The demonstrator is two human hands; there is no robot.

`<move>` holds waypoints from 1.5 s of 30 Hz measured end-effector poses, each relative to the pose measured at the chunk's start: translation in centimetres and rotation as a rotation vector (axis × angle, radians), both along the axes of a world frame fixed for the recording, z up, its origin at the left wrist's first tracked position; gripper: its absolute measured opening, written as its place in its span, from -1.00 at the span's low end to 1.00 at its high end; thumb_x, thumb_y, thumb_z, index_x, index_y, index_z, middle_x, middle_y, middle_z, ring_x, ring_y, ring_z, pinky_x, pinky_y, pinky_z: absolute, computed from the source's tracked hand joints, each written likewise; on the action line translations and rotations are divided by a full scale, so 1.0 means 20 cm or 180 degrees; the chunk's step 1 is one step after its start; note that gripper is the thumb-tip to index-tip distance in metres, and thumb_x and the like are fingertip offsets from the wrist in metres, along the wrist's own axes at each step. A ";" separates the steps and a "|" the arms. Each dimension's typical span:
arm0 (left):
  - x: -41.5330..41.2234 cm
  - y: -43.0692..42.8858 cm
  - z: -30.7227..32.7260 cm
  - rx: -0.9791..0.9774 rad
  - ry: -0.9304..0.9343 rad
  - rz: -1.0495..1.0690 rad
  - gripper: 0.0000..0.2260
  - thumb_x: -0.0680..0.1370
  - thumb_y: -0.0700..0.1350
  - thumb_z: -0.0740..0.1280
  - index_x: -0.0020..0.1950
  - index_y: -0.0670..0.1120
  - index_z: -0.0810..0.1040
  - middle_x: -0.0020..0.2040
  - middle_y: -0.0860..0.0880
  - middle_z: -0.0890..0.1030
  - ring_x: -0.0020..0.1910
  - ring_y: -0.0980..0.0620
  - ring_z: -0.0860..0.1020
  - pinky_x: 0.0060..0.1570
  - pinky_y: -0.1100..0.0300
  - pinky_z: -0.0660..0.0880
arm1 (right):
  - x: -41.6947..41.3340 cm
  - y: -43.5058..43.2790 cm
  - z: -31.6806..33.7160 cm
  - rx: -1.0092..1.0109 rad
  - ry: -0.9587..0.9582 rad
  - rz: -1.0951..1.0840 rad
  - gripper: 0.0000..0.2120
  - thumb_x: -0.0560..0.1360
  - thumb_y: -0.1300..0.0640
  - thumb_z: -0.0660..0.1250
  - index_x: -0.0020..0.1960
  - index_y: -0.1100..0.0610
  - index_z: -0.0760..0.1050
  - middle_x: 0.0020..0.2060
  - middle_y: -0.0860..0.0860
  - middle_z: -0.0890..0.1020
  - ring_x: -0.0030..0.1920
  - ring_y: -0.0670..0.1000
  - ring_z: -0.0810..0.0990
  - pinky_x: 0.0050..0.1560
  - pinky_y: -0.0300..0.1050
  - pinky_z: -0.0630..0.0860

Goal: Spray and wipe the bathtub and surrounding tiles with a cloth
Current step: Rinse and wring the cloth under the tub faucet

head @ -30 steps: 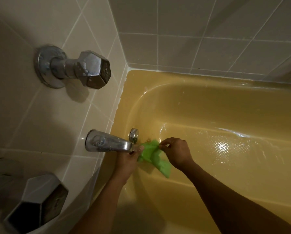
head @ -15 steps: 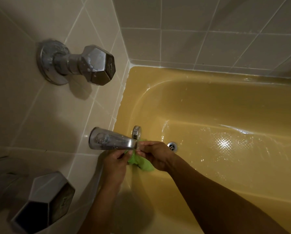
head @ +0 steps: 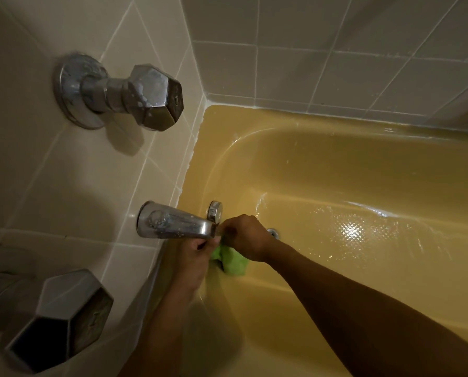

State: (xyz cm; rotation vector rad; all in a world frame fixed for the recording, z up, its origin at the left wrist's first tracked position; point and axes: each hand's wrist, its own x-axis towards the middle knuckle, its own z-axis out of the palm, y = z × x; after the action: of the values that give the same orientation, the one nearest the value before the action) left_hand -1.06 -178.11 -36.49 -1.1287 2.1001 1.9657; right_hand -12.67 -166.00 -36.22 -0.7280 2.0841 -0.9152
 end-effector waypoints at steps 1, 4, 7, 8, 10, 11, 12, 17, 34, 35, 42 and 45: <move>-0.01 0.01 0.00 0.0097 0.0003 -0.0016 -0.84 0.63 -0.08 0.37 0.17 -0.05 0.68 0.04 0.02 0.74 0.08 0.09 0.67 0.07 0.17 0.56 | -0.01 0.01 0.01 0.0050 0.0121 -0.0050 -0.83 0.52 0.26 0.40 0.08 0.16 0.69 -0.03 0.09 0.72 -0.05 0.04 0.63 -0.06 -0.16 0.47; -0.01 0.01 -0.02 0.0237 0.0024 -0.0161 -0.81 0.62 -0.15 0.38 0.23 -0.06 0.64 0.11 0.01 0.72 0.14 0.07 0.66 0.16 0.09 0.55 | -0.04 0.05 0.03 0.0072 0.0172 -0.0383 -0.89 0.47 0.31 0.44 -0.02 0.20 0.69 -0.09 0.10 0.72 -0.07 0.07 0.65 -0.02 -0.14 0.54; -0.02 0.00 -0.06 0.0147 -0.0075 -0.0327 -0.78 0.60 -0.17 0.41 0.25 -0.04 0.64 0.15 0.02 0.71 0.20 0.05 0.63 0.23 0.02 0.53 | -0.05 0.11 0.07 -0.0004 0.0094 -0.0498 -0.91 0.45 0.33 0.47 -0.06 0.21 0.68 -0.19 0.02 0.69 -0.22 -0.07 0.59 -0.17 -0.32 0.49; -0.03 -0.01 -0.06 0.0141 -0.0122 -0.0338 -0.78 0.60 -0.16 0.41 0.25 -0.04 0.64 0.15 0.02 0.70 0.20 0.05 0.62 0.25 0.00 0.52 | -0.05 0.12 0.08 -0.0006 0.0069 -0.0468 -0.90 0.46 0.31 0.48 -0.04 0.21 0.68 -0.23 -0.02 0.65 -0.27 -0.13 0.55 -0.22 -0.36 0.44; -0.07 0.00 -0.06 0.0134 -0.0116 -0.0342 -0.82 0.61 -0.16 0.41 0.21 -0.06 0.66 0.11 0.01 0.71 0.16 0.06 0.63 0.24 0.03 0.52 | -0.05 0.14 0.10 0.0049 0.0081 -0.0316 -0.83 0.47 0.21 0.52 0.05 0.18 0.67 -0.23 -0.06 0.59 -0.29 -0.16 0.49 -0.27 -0.39 0.35; -0.09 0.00 -0.05 0.0150 -0.0074 -0.0352 -0.85 0.61 -0.19 0.40 0.16 -0.08 0.67 0.07 0.00 0.71 0.12 0.07 0.64 0.21 0.07 0.53 | -0.05 0.14 0.10 0.0096 0.0147 -0.0229 -0.78 0.48 0.16 0.52 0.10 0.16 0.66 -0.20 -0.03 0.60 -0.26 -0.11 0.49 -0.27 -0.35 0.33; -0.11 0.01 -0.04 0.0139 -0.0016 -0.0336 -0.87 0.60 -0.23 0.39 0.12 -0.09 0.67 0.04 0.00 0.70 0.08 0.07 0.63 0.17 0.09 0.53 | -0.06 0.14 0.11 0.0150 0.0268 -0.0161 -0.77 0.50 0.12 0.50 0.13 0.16 0.66 -0.16 0.01 0.63 -0.21 -0.06 0.50 -0.24 -0.29 0.32; -0.13 0.00 -0.04 0.0222 0.0036 -0.0148 -0.83 0.57 -0.18 0.45 0.12 0.03 0.66 0.08 0.03 0.70 0.14 0.04 0.63 0.18 0.08 0.52 | -0.12 0.12 0.17 -0.0067 0.0529 -0.0191 -0.86 0.54 0.25 0.39 0.02 0.21 0.72 -0.11 0.11 0.74 -0.20 0.01 0.63 -0.13 -0.14 0.51; -0.17 -0.04 -0.17 0.0188 -0.0127 -0.1049 -0.89 0.56 -0.08 0.48 0.05 -0.03 0.63 -0.09 0.10 0.71 -0.01 0.05 0.65 0.01 0.17 0.55 | -0.07 0.48 0.25 -0.0894 -0.0248 -0.1697 -0.90 0.55 0.27 0.41 -0.01 0.18 0.71 -0.40 -0.29 0.63 -0.33 -0.30 0.57 -0.26 -0.46 0.42; -0.17 -0.04 -0.17 0.0258 -0.0086 -0.1011 -0.90 0.55 -0.13 0.48 0.02 -0.08 0.63 -0.13 0.11 0.70 -0.04 0.06 0.64 -0.04 0.24 0.53 | -0.07 0.50 0.24 -0.0929 -0.0242 -0.1769 -0.90 0.55 0.28 0.41 -0.01 0.20 0.71 -0.44 -0.30 0.60 -0.36 -0.31 0.55 -0.28 -0.47 0.41; -0.18 -0.01 -0.16 -0.0187 0.0106 -0.1401 -0.95 0.58 -0.10 0.45 -0.03 -0.05 0.61 -0.18 0.16 0.64 -0.15 0.31 0.58 -0.10 0.41 0.45 | -0.06 0.55 0.23 -0.0990 -0.0228 -0.2112 -0.91 0.52 0.24 0.46 -0.04 0.11 0.73 -0.26 -0.17 0.70 -0.32 -0.29 0.58 -0.23 -0.42 0.45; -0.20 0.02 -0.14 -0.0401 0.0229 -0.1688 -0.90 0.59 -0.11 0.43 -0.11 -0.04 0.58 -0.26 0.18 0.57 -0.25 0.33 0.51 -0.19 0.40 0.40 | -0.06 0.57 0.23 -0.1074 -0.0207 -0.2226 -0.90 0.52 0.21 0.46 -0.02 0.08 0.73 -0.14 -0.08 0.75 -0.12 -0.19 0.68 -0.08 -0.34 0.54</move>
State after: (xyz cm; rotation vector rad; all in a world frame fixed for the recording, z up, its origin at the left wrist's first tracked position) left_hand -4.99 -177.66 -39.30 -0.4398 2.2768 1.6598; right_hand -13.95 -154.56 -31.63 -0.0972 2.1747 -1.6713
